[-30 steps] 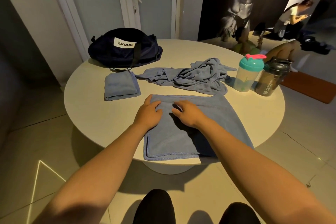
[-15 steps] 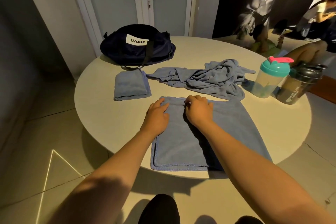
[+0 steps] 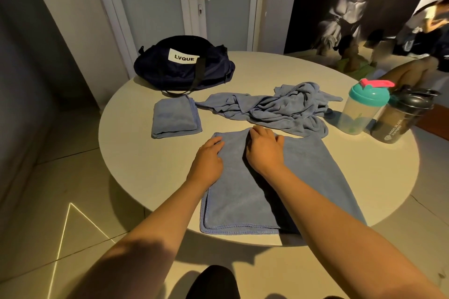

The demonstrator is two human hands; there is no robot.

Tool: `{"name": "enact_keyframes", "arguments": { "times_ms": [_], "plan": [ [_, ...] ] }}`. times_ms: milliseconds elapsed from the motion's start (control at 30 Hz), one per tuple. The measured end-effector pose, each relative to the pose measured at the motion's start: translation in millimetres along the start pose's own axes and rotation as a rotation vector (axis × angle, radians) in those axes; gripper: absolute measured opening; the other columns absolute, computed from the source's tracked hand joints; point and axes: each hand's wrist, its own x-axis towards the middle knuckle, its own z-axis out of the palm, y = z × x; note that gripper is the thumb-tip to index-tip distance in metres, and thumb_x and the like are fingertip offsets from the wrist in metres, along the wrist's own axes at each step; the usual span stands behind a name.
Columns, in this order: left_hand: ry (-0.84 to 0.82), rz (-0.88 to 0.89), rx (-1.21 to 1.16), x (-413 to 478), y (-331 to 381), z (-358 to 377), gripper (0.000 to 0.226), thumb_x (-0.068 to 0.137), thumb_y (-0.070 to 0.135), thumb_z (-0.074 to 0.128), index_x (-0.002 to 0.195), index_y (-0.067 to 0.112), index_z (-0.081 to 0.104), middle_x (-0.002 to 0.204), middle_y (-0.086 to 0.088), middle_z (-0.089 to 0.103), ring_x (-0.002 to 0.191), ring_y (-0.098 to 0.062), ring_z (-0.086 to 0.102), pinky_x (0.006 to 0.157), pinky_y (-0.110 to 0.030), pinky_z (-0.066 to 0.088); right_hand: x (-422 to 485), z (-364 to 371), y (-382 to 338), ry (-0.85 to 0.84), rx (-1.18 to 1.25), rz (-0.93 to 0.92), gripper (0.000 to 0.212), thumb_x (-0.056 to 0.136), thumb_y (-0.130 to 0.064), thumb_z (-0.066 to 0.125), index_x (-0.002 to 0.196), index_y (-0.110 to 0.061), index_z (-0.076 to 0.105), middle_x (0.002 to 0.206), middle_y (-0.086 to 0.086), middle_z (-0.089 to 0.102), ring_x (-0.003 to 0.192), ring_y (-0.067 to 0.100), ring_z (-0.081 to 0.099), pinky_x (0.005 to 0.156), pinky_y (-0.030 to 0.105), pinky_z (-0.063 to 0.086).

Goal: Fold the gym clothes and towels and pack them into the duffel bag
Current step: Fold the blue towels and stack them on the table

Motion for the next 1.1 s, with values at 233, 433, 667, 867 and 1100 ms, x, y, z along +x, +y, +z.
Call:
{"name": "enact_keyframes", "arguments": {
  "times_ms": [233,433,667,867,1100],
  "plan": [
    [0.07,-0.107,-0.041,0.3,2.4,-2.2,0.057,0.101,-0.002,0.041,0.155,0.01,0.034,0.164,0.004,0.025,0.146,-0.017,0.032,0.108,-0.017,0.022,-3.6,0.2,-1.1,-0.228,0.127,0.01,0.057,0.106,-0.047,0.025,0.158,-0.022,0.024,0.167,0.007,0.012,0.153,0.027,0.008,0.12,0.053,0.009],
    [-0.012,-0.141,-0.064,-2.4,9.2,-4.7,0.051,0.106,0.018,0.043,0.156,0.013,0.034,0.166,0.01,0.018,0.147,-0.013,0.031,0.108,-0.017,0.021,-32.2,-6.4,-23.7,-0.281,0.042,0.009,0.055,0.104,-0.053,0.028,0.15,-0.024,0.036,0.151,0.012,0.031,0.143,0.03,0.023,0.119,0.054,0.014],
    [0.079,-0.001,0.01,-20.5,10.6,-12.5,0.043,0.097,0.013,0.053,0.138,0.022,0.058,0.154,0.0,0.039,0.14,-0.024,0.031,0.118,-0.04,0.029,-56.8,-8.7,-25.5,-0.369,0.119,0.05,0.061,0.105,-0.054,0.013,0.16,-0.03,0.009,0.168,0.004,-0.003,0.154,0.023,-0.011,0.119,0.058,-0.012],
    [0.094,-0.125,0.141,-59.8,11.7,-22.1,0.038,0.093,0.039,0.057,0.13,0.036,0.056,0.13,0.003,0.049,0.121,-0.021,0.047,0.107,-0.039,0.029,-89.3,-24.8,-24.3,0.062,0.049,-0.064,0.032,0.101,-0.035,0.046,0.121,-0.015,0.061,0.115,0.011,0.051,0.109,0.033,0.044,0.087,0.041,0.033],
    [0.096,-0.042,0.218,-85.7,11.8,-16.1,0.033,0.103,0.031,0.048,0.133,0.035,0.063,0.145,0.002,0.05,0.13,-0.023,0.042,0.107,-0.037,0.028,-124.9,-24.1,-28.6,-0.297,0.06,-0.019,0.053,0.106,-0.043,0.028,0.152,-0.018,0.031,0.161,0.01,0.025,0.149,0.028,0.018,0.117,0.051,0.014]
  ]
}}
